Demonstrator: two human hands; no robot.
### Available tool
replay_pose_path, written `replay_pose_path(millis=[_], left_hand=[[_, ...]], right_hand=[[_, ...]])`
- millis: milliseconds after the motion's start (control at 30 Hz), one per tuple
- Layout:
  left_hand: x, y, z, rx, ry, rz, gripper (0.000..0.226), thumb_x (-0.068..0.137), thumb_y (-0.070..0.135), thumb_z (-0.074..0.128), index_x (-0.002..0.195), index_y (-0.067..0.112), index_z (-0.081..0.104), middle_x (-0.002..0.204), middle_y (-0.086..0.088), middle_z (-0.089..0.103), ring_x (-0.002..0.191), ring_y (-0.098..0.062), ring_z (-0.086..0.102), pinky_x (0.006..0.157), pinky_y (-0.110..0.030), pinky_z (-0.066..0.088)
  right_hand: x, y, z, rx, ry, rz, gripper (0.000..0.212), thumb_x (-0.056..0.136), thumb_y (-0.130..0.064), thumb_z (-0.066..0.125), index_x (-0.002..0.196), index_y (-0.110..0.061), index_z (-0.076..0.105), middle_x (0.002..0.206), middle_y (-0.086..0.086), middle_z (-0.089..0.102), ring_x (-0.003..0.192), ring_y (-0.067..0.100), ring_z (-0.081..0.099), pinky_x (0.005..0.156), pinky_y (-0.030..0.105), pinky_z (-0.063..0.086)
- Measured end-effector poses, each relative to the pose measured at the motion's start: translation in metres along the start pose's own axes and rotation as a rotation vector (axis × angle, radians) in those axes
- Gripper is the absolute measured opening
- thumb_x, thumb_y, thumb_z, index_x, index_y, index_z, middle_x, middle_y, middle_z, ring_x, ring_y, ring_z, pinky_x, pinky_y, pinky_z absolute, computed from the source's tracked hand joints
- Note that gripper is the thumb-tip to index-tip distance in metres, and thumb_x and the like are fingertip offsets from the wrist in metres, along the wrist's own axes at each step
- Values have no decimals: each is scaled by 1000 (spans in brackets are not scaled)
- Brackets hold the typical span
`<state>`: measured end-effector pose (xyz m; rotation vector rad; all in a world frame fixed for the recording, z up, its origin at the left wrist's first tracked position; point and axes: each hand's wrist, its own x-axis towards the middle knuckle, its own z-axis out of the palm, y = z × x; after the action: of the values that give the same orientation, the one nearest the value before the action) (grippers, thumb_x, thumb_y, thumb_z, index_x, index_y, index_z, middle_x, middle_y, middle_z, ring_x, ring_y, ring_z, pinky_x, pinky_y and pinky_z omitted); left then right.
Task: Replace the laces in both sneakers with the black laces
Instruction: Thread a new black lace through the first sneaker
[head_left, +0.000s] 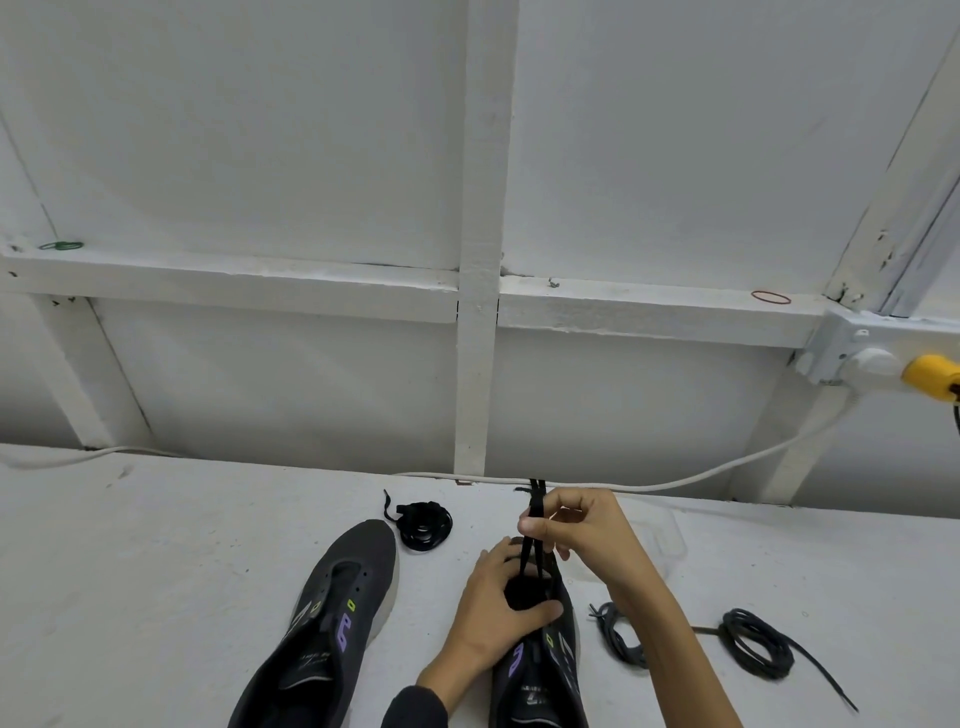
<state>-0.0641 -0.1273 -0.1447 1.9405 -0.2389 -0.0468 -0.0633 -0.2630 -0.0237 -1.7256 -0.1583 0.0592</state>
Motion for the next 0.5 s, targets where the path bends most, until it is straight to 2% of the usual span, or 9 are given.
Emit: replay_pose_path(millis=[100,133,200,267,333,400,467,500], left_hand=[[0,9,-4,59,-100,28,33,78,28,76,96,43,54,102,52,49,103,33,37,111,-12,19],[1,9,-4,55,-121,11,32,77,28,77,95,43,56,104,50,51,105,30,39,109,-11,25],[2,9,-4,-10,-119,-11,31,67,37,77,95,39,64,113,24,61,109,7,55,102,-29,44],[0,8,-5,-42,-93,-12,34,62,41,77,95,40,67,114,9,65,106,-3,61,97,-34,49],[-2,9,-6,-50,-84,-5,34,61,41,78,93,44,67,112,6,66,105,-5,62,96,-31,50],[-2,7,-8,-54,-84,-3,33,62,40,80,92,44,68,112,5,67,105,-5,62,95,-28,49],[-2,5,-9,-75,-89,-10,33,62,38,82,92,43,69,110,4,68,105,-4,63,95,-24,48],[-2,4,-8,-82,-89,-10,34,63,36,83,93,43,69,110,3,69,105,-3,63,95,-22,48]], right_hand=[[-1,0,1,44,-20,29,19,76,-1,78,82,13,66,58,2,66,47,16,48,47,24,38],[-2,0,2,58,-28,37,18,76,-1,77,81,13,66,55,4,63,45,19,46,47,25,37],[-2,-1,3,72,-27,34,15,76,0,77,78,11,67,54,8,61,44,22,46,47,26,36],[-2,-1,3,74,11,2,14,75,4,76,76,13,66,56,5,62,46,19,49,45,25,37],[-3,-2,3,73,41,-38,13,73,8,76,73,15,65,57,1,62,45,16,48,44,23,38],[-5,-5,2,94,46,-82,11,71,10,76,65,8,67,59,3,58,45,16,47,44,22,37],[-4,-11,0,135,68,-122,19,71,11,75,59,-2,68,60,5,55,46,15,47,45,21,37],[-2,-14,-2,161,87,-142,17,71,11,75,61,-1,69,60,6,54,45,15,47,45,22,36]])
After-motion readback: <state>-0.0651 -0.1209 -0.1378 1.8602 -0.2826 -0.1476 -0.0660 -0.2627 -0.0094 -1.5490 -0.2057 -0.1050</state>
